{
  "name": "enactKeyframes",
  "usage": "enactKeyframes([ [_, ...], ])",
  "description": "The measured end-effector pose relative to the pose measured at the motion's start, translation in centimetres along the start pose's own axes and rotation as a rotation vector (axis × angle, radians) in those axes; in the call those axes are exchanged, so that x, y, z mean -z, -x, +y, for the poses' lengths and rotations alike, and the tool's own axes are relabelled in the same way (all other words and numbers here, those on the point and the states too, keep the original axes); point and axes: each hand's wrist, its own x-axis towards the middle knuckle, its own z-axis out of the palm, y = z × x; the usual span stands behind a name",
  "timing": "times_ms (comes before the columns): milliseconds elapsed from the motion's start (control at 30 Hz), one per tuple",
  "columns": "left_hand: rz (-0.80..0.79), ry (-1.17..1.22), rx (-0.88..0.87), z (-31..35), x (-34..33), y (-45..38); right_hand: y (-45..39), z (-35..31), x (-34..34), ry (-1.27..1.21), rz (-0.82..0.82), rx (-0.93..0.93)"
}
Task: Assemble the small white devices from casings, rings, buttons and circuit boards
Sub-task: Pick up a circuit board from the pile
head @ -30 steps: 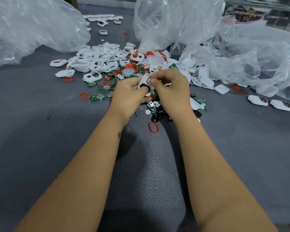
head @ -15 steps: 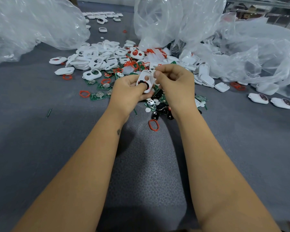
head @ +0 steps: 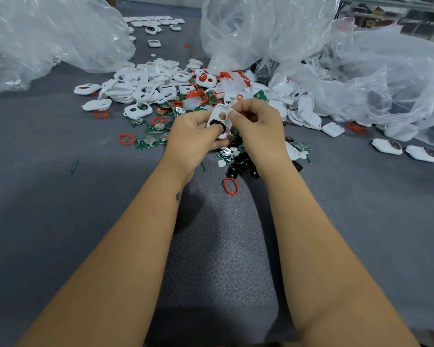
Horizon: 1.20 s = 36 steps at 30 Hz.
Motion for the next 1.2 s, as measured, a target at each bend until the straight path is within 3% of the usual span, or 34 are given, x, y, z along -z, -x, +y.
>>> enactKeyframes([
  [1200,-0.034,-0.021,-0.021,0.0,0.0,0.3,-0.4,1.2,-0.7,0.3,0.043,0.203],
])
